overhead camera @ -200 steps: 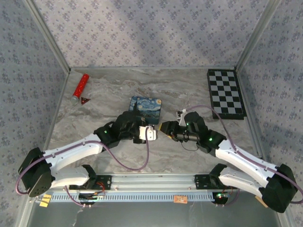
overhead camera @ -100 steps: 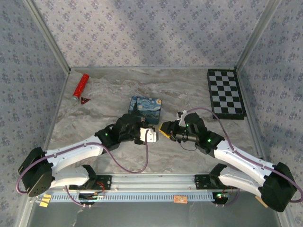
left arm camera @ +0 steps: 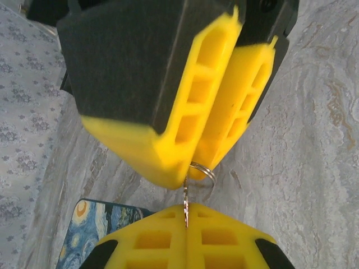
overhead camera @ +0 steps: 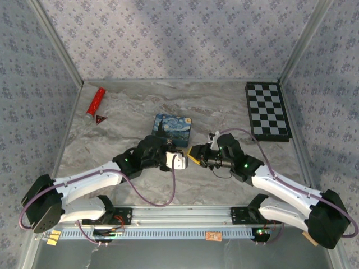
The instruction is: Unlock a padlock with a key
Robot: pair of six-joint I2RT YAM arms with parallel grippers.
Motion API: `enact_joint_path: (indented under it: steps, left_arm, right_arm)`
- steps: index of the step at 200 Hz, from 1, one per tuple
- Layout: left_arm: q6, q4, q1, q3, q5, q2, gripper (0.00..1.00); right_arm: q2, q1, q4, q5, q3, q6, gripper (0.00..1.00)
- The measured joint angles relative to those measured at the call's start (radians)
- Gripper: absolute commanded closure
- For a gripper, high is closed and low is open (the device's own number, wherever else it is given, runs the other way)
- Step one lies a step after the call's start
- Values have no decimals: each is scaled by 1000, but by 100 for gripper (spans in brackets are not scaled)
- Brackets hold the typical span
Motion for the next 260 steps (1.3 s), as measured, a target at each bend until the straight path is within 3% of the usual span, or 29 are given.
enact_joint_path:
  steps: [70,88,111,178,217,260]
  left_arm:
    - [7,15,-13,0,-21,19,99]
    - [8,18,-14,-6,-26,20,93]
    - [9,25,-18,-10,-31,20,77]
    - [-59,48,5,-41,-26,5,57]
    - [-251,53,130,-52,49,-86,56]
    - [-745,-26,291,-10,26,-89,56]
  right_arm:
    - [14,-7,3,2,0,14,91]
    - [11,-7,2,4,0,14,95]
    - [4,-7,-4,6,0,10,100]
    - [-56,-6,-100,65,1,-60,100]
    - [-106,4,-149,183,0,-153,100]
    - [-167,29,-193,321,-7,-262,100]
